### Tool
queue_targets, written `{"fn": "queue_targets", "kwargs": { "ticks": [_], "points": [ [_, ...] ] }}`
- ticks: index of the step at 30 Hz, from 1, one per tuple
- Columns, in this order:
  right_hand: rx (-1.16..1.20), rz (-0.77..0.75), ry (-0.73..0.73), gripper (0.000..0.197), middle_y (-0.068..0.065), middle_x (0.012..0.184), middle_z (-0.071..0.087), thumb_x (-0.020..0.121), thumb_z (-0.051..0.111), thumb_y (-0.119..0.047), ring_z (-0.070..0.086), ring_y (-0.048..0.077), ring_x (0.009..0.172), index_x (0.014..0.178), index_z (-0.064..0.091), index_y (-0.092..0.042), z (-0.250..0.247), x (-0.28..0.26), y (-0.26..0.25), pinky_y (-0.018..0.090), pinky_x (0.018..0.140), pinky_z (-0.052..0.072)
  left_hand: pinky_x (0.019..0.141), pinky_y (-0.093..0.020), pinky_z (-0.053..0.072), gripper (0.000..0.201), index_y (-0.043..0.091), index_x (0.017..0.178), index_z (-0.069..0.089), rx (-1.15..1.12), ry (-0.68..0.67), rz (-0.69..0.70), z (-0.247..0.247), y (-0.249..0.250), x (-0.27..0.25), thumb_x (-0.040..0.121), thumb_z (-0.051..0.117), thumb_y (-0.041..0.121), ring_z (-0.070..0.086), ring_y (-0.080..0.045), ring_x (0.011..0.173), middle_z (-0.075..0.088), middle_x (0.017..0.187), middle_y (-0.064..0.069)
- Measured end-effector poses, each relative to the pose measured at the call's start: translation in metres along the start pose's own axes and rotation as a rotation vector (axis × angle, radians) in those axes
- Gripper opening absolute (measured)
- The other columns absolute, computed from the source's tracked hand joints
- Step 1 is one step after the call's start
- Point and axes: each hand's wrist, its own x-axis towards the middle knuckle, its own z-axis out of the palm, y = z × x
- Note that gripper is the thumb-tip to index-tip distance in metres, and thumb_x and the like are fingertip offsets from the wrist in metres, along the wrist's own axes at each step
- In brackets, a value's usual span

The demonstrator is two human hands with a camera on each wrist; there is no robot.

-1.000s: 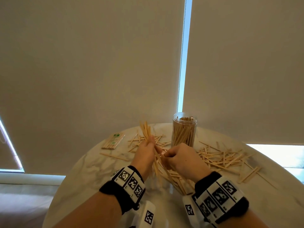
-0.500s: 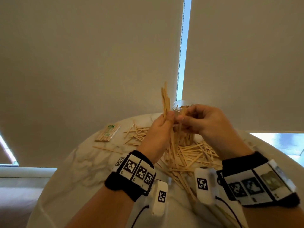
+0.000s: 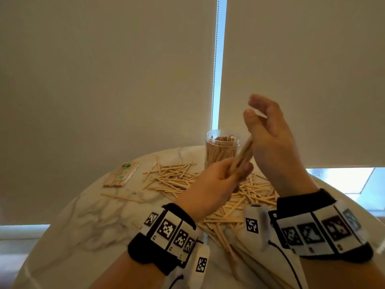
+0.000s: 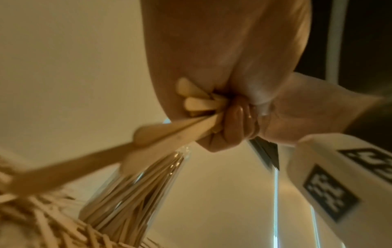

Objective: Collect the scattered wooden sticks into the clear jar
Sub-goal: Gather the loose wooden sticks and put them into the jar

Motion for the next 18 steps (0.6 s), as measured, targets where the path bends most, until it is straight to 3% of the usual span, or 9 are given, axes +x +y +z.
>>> {"fn": "queue_targets", "kwargs": {
  "ticks": [3,4,7,9,10,12,14,15,18],
  "points": [
    [-0.190,-0.014,-0.223,0.033,-0.016,0.099,0.073,0.103,0.045,-0.043,0.065,-0.004,0.096,0.102,0.075,-0.029,-0.002,-0.005,-0.007,0.019,0.082,0.050,0.051,-0.032,0.039,0.025,0.025,0.096,0.057,0.185,0.024,0.109,0.008,0.002,-0.001,0.099,0.052,0.049,0.041,-0.006,0.049,0.053,0.068,0.003],
    [-0.194,-0.012,-0.242,0.035,-0.015,0.098,0.073,0.103,0.044,-0.046,0.066,-0.002,0.096,0.102,0.075,-0.029,0.000,-0.006,-0.008,0.022,0.083,0.050,0.051,-0.032,0.039,0.024,0.023,0.098,0.057,0.170,0.042,0.124,0.008,0.003,-0.001,0.100,0.053,0.046,0.041,-0.007,0.050,0.053,0.068,0.002],
    [-0.035,-0.002,-0.176,0.045,-0.018,0.118,0.066,0.098,0.039,-0.063,0.063,0.002,0.111,0.127,0.059,-0.035,0.003,-0.005,-0.011,0.033,0.096,0.051,0.049,-0.024,0.038,0.026,0.022,0.097,0.057,-0.085,0.119,0.108,0.000,0.006,-0.002,0.100,0.050,0.047,0.041,-0.006,0.049,0.049,0.066,0.006],
    [-0.028,0.043,-0.180,0.057,-0.019,0.123,0.062,0.090,0.042,-0.072,0.061,0.001,0.111,0.135,0.049,-0.038,0.002,-0.005,-0.010,0.035,0.097,0.052,0.054,-0.024,0.041,0.029,0.019,0.096,0.053,-0.257,0.273,0.082,-0.010,0.008,-0.001,0.103,0.045,0.046,0.044,-0.007,0.054,0.048,0.067,0.008],
    [-0.100,0.096,-0.261,0.066,-0.018,0.121,0.062,0.084,0.047,-0.076,0.061,-0.001,0.107,0.138,0.046,-0.037,0.001,-0.007,-0.009,0.031,0.092,0.052,0.058,-0.025,0.043,0.027,0.018,0.097,0.052,-0.361,0.362,0.079,-0.016,0.010,0.000,0.105,0.043,0.043,0.046,-0.008,0.057,0.049,0.069,0.008],
    [-0.270,0.213,-0.574,0.081,-0.015,0.113,0.066,0.073,0.063,-0.077,0.065,0.001,0.097,0.139,0.044,-0.034,0.005,-0.012,-0.005,0.029,0.083,0.054,0.058,-0.026,0.044,0.021,0.017,0.097,0.049,-0.604,0.515,0.105,-0.028,0.015,0.002,0.107,0.042,0.034,0.046,-0.009,0.058,0.049,0.069,0.005],
    [-0.265,0.325,-0.841,0.069,-0.005,0.099,0.072,0.075,0.078,-0.059,0.072,0.010,0.084,0.128,0.051,-0.027,0.014,-0.019,-0.002,0.034,0.079,0.061,0.054,-0.026,0.042,0.017,0.017,0.094,0.046,-0.819,0.626,0.142,-0.038,0.022,0.006,0.108,0.041,0.027,0.041,-0.010,0.053,0.045,0.066,0.003],
    [-0.203,0.350,-0.881,0.053,-0.001,0.091,0.073,0.080,0.080,-0.046,0.072,0.014,0.075,0.119,0.054,-0.022,0.020,-0.021,0.000,0.033,0.076,0.062,0.053,-0.026,0.041,0.017,0.017,0.094,0.044,-0.878,0.663,0.155,-0.040,0.025,0.007,0.108,0.041,0.025,0.039,-0.010,0.052,0.044,0.065,0.002],
    [-0.101,0.316,-0.747,0.024,0.001,0.073,0.063,0.089,0.073,-0.032,0.058,0.014,0.061,0.101,0.062,-0.015,0.033,-0.021,0.003,0.032,0.065,0.053,0.054,-0.026,0.043,0.017,0.015,0.093,0.044,-0.889,0.684,0.151,-0.041,0.027,0.007,0.108,0.042,0.025,0.039,-0.010,0.051,0.042,0.065,0.002]
  ]
}}
